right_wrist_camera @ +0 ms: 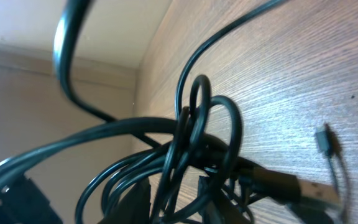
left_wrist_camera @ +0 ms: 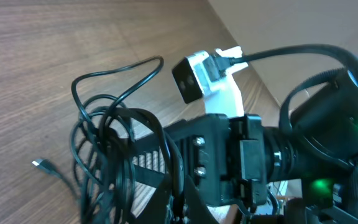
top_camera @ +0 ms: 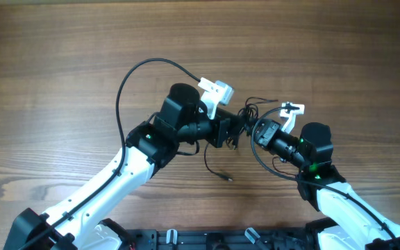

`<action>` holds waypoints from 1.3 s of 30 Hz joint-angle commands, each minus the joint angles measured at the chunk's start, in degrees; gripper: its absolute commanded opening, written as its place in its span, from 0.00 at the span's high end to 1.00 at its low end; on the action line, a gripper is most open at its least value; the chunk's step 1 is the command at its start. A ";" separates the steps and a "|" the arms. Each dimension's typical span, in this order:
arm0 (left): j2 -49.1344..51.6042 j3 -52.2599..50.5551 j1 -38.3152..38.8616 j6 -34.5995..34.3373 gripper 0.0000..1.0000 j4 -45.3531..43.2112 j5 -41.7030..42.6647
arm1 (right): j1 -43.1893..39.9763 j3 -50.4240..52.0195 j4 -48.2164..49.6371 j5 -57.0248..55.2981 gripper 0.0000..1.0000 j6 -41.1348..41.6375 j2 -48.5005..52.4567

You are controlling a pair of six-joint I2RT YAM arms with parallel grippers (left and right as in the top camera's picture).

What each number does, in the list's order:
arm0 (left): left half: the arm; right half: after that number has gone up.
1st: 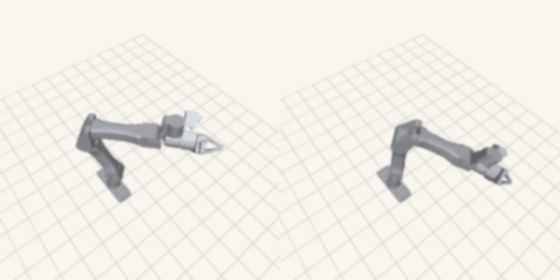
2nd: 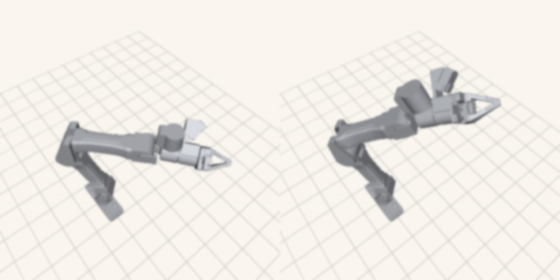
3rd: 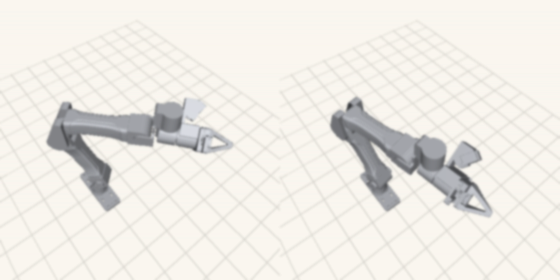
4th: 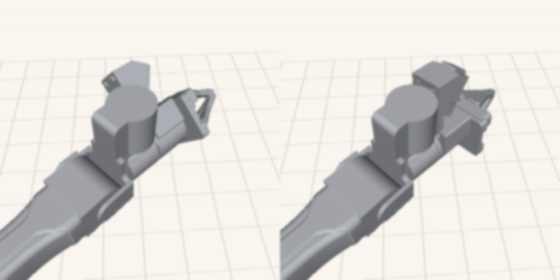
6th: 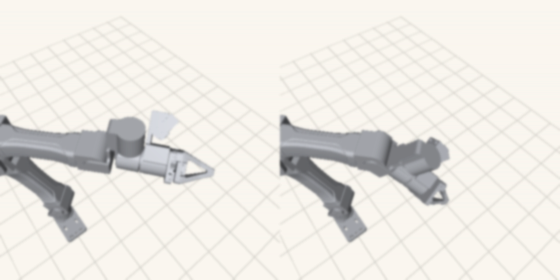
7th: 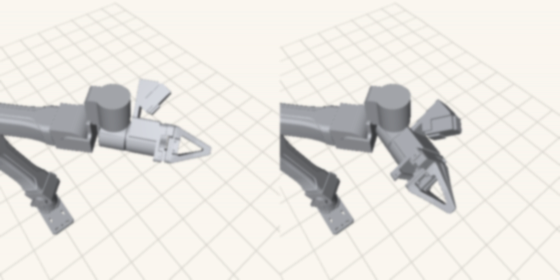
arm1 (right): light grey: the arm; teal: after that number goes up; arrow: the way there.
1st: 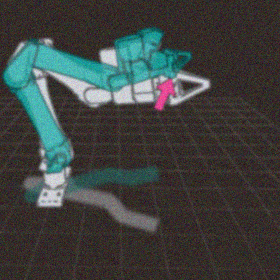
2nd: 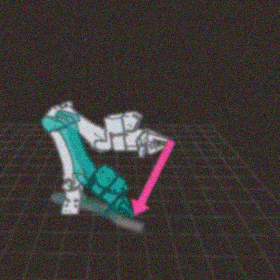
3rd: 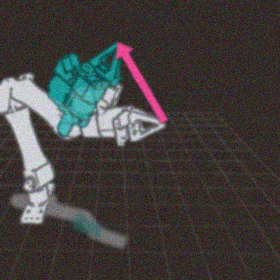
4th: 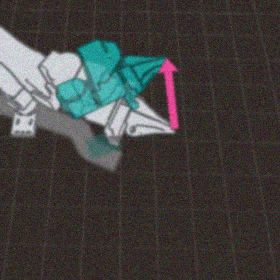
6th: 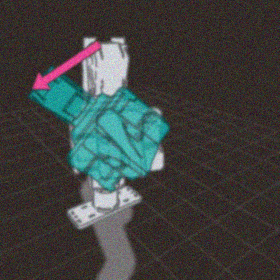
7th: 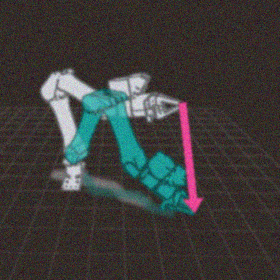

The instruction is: Untangle cables

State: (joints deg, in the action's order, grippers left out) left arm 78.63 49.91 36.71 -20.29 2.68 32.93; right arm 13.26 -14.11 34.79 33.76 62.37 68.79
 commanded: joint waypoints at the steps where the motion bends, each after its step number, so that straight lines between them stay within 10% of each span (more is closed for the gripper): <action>1: -1.01 0.92 1.27 -0.31 0.96 0.92 0.83 | 0.24 -0.68 0.94 -2.16 0.95 1.05 0.39; 11: -0.98 0.90 0.26 -16.26 0.96 20.35 -38.25 | -13.46 -0.68 9.49 17.62 0.95 -0.90 0.31; 21: -1.01 0.90 -5.49 -43.39 0.96 19.08 -45.51 | -24.48 -0.50 6.25 22.88 0.95 -0.94 0.33; 35: -1.22 0.90 -16.61 -55.01 0.96 13.86 -42.49 | -24.44 -0.50 -11.93 12.11 0.95 -6.75 0.44; 39: -0.39 0.90 -14.64 -47.65 0.96 13.14 -35.95 | -24.35 -0.50 -11.45 12.61 0.70 -6.71 0.50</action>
State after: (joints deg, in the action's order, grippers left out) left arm 78.56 50.74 23.68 -73.06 16.32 0.03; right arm -10.11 -14.33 22.92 51.64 56.42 69.12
